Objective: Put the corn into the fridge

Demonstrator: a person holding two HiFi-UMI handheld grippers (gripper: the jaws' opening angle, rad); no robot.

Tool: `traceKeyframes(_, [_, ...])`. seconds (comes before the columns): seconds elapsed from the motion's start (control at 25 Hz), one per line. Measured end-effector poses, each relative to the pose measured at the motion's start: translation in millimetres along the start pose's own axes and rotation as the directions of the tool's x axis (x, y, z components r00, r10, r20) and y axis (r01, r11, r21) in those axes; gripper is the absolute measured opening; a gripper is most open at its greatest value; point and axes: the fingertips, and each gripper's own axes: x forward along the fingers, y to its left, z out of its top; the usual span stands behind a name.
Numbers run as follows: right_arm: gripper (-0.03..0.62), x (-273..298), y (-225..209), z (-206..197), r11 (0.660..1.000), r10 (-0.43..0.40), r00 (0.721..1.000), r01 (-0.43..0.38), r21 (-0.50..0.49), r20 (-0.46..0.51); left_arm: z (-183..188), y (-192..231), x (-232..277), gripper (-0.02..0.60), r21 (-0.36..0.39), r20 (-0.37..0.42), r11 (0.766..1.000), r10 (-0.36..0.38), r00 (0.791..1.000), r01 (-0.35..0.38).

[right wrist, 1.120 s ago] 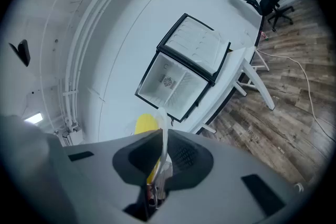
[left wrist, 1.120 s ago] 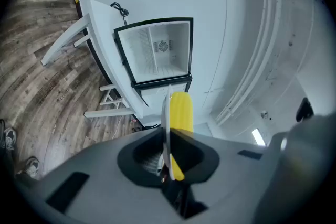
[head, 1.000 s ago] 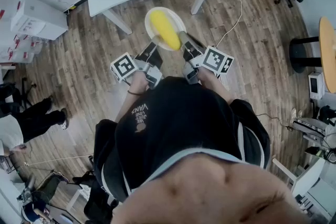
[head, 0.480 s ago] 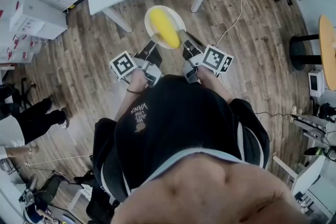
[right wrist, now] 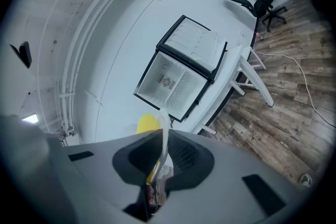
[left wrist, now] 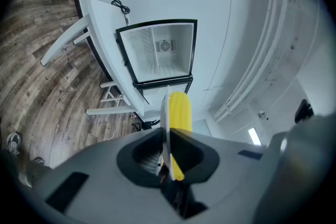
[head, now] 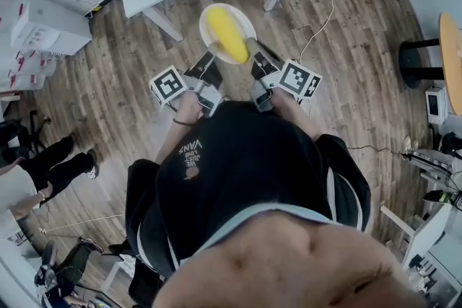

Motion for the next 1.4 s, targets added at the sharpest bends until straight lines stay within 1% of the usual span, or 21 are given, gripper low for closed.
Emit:
traceKeyframes(0.28, [0.037, 6, 1, -8, 1.000, -0.021, 1.000, 0.021, 0.003, 0.018, 6, 5, -5, 0.040, -0.013, -0.027, 1.000, -0.007, 1.000, 0.007])
traceKeyframes(0.56, [0.037, 17, -8, 6, 1.000, -0.022, 1.000, 0.022, 0.006, 0.014, 14, 9, 12, 0.040, -0.027, -0.028, 1.000, -0.003, 1.000, 0.002])
traceKeyframes(0.84, [0.037, 38, -17, 33, 1.000, -0.005, 1.000, 0.005, 0.009, -0.003, 33, 10, 40, 0.040, -0.030, -0.001, 1.000, 0.005, 1.000, -0.005])
traceKeyframes(0.96, [0.036, 47, -21, 45, 1.000, 0.003, 1.000, -0.003, 0.007, -0.014, 40, 9, 51, 0.040, -0.020, 0.015, 1.000, 0.002, 1.000, -0.002])
traceKeyframes(1.4, [0.037, 83, -41, 91, 0.999, 0.046, 0.997, -0.046, -0.009, -0.065, 66, 15, 100, 0.040, -0.025, 0.088, 1.000, 0.008, 0.996, -0.006])
